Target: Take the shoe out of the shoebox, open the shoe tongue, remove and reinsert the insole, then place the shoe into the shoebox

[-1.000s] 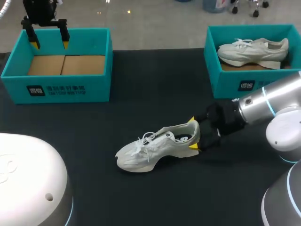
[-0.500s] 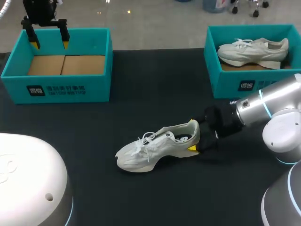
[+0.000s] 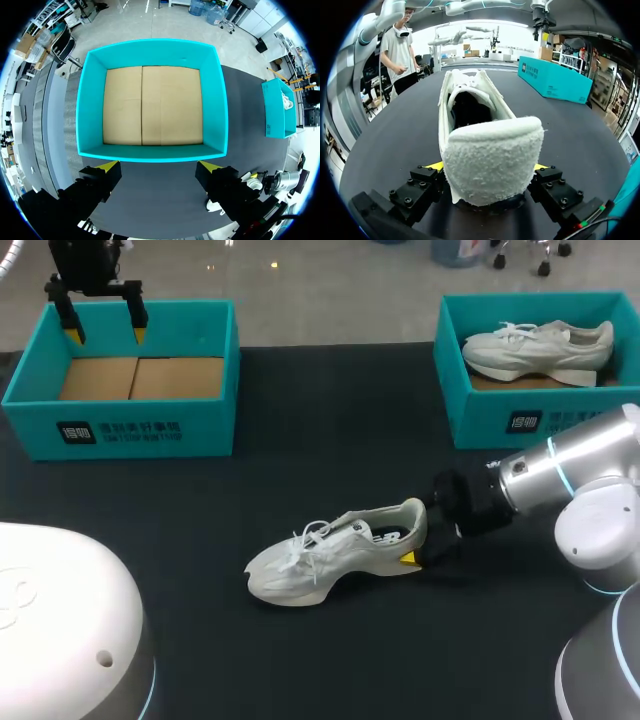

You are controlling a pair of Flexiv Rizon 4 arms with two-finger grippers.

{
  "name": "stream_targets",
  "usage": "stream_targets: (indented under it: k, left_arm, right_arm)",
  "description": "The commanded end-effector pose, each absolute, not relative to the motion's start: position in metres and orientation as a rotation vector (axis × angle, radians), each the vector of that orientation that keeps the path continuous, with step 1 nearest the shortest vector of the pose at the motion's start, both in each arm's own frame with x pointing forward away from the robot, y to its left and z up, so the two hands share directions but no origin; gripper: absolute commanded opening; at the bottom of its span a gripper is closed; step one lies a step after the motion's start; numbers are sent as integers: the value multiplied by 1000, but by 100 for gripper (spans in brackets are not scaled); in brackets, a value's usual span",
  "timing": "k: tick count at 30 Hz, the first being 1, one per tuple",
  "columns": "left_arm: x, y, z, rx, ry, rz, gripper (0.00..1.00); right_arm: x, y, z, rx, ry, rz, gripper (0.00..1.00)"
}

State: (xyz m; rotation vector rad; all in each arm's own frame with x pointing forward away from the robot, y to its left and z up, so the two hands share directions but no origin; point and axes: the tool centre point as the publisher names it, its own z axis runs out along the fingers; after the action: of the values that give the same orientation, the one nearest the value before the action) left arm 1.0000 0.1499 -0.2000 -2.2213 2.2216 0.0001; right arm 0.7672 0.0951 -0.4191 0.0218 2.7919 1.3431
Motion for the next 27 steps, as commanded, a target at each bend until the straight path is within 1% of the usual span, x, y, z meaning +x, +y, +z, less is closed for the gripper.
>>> stream_targets:
  k: [1, 2, 11, 17, 27]
  left_arm:
    - [1000, 150, -200, -2221, 2222, 0, 100]
    - [1000, 150, -200, -2221, 2222, 0, 100]
    - [1000, 150, -200, -2221, 2222, 0, 100]
    - [1000, 150, -200, -2221, 2222, 0, 100]
    - [1000, 150, -200, -2221, 2222, 0, 100]
  right_arm:
    - [767, 97, -424, 28, 2791, 1340, 1]
    - [767, 97, -425, 29, 2792, 1340, 0]
    - [766, 94, -422, 43, 2786, 1343, 0]
    - [769, 83, -413, 189, 2738, 1334, 0]
    - [769, 74, -408, 245, 2694, 1322, 0]
